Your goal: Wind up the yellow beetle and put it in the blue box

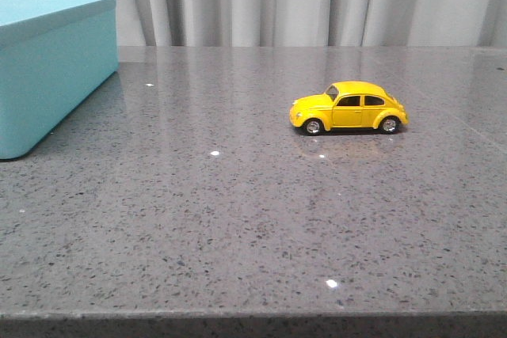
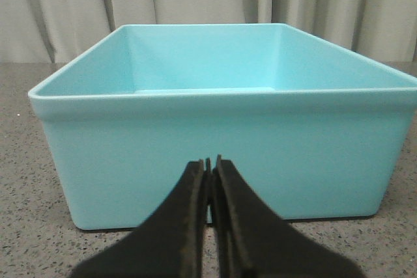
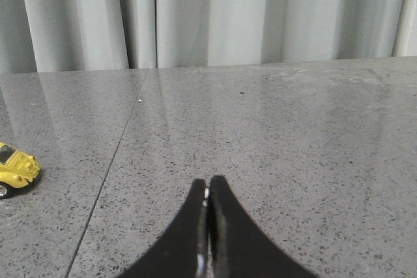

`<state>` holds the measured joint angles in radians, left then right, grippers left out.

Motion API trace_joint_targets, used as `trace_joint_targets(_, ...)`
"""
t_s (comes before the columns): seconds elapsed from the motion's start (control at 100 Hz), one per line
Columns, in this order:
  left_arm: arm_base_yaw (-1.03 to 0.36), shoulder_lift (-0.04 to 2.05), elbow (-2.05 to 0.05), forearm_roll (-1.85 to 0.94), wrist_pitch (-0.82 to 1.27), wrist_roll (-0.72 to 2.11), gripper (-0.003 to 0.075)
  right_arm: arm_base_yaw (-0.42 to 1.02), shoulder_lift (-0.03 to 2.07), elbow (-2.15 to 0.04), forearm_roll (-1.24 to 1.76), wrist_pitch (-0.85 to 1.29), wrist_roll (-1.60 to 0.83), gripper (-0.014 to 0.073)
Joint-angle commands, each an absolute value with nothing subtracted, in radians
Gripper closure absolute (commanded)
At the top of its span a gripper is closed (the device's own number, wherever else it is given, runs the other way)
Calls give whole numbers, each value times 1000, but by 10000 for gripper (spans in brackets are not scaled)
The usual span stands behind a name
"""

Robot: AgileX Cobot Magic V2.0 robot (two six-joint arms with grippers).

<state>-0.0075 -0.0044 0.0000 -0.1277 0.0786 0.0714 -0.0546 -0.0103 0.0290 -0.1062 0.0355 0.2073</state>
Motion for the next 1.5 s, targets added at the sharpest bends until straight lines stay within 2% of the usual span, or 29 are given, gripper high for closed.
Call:
trace_joint_targets(0.0,-8,-37,21,-136,6,63,739,-61,-33,12,-115,-39,201,658)
trace_joint_targets(0.71,-8,-37,21,-136,6,63,739,-61,-33,12,-115,-43,201,658)
trace_joint_targets(1.25,-8,-37,21,-149,-68,63,739,-59,-32,11,-115,-58,201,658)
trace_joint_targets(1.49,-8,-26,-10,-219,-61,63,739,-56,-18,-68,-115,0,201,658)
